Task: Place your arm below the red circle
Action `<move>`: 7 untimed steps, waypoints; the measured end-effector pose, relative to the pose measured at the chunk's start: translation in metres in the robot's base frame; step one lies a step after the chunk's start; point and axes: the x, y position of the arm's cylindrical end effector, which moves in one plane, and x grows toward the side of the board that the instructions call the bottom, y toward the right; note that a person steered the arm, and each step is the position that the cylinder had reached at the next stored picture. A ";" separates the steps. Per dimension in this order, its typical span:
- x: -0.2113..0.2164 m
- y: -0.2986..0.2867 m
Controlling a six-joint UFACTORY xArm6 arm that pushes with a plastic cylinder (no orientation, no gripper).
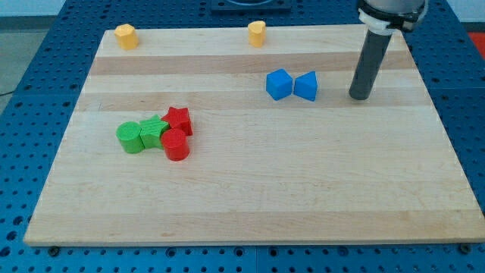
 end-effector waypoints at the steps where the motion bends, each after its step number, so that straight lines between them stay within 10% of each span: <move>1: 0.000 0.000; 4: 0.010 0.000; 7: 0.181 -0.099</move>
